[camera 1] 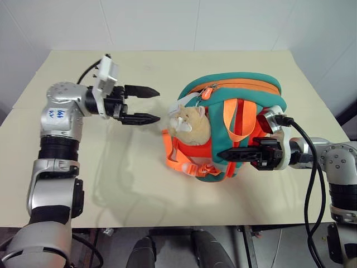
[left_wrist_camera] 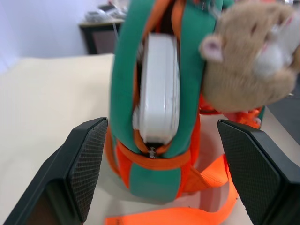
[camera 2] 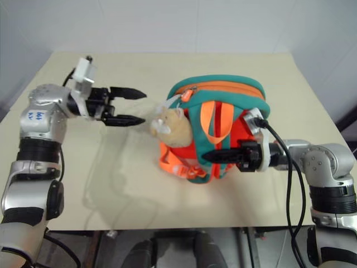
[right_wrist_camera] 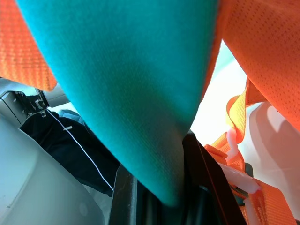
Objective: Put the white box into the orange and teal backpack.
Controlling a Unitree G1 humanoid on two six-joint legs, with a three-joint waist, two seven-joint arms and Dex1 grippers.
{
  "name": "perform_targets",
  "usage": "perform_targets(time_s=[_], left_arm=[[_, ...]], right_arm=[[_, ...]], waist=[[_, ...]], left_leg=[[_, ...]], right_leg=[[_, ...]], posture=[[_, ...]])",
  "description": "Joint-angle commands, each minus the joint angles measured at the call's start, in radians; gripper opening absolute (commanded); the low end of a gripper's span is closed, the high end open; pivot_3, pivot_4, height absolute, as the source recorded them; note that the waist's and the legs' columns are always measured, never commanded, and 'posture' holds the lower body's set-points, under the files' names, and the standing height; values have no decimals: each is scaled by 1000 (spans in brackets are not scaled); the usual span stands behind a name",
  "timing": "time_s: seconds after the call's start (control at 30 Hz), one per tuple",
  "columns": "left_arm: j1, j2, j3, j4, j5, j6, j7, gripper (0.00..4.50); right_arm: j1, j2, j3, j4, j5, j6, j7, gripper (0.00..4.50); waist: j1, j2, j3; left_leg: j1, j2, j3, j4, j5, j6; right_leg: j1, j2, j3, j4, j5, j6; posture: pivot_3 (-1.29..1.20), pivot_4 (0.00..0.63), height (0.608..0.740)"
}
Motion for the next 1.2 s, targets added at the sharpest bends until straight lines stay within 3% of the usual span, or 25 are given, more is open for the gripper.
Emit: perform_targets(time_s=[0.03,0.17,0.5,0.83,1.2], left_arm=[[23,14,40,-49,-39,-5,6,3995],[43,1,25,-46,-26,-49,5,3108],[23,-46,11,28,-15,-137,-1,38],[3,-117,-38,85,46,-206,53,38],[-25,-298,-70,182,84,-271,146,38]], right_arm=[[-17,6,-5,-11,15,-11,13,26],[-25,12,1,-7,14,-12,12,26],[-22,10,-6,-12,16,-13,6,26],[-7,21,-26,-31,32,-13,-22,26],[34,40,-60,-67,71,-8,-78,26]], waist=[[-1,0,0],[-1,0,0],[-2,0,0],[-2,0,0],[6,0,0]], left_leg=[[0,0,0,0,0,0],[0,0,0,0,0,0],[0,0,0,0,0,0],[0,0,0,0,0,0],[0,-1,0,1,0,0]], right_leg=[[0,0,0,0,0,0],[0,0,0,1,0,0],[0,0,0,1,0,0],[0,0,0,1,0,0],[0,0,0,1,0,0]], posture=[[0,150,740],[0,150,740],[0,150,740],[0,150,740],[0,150,740]])
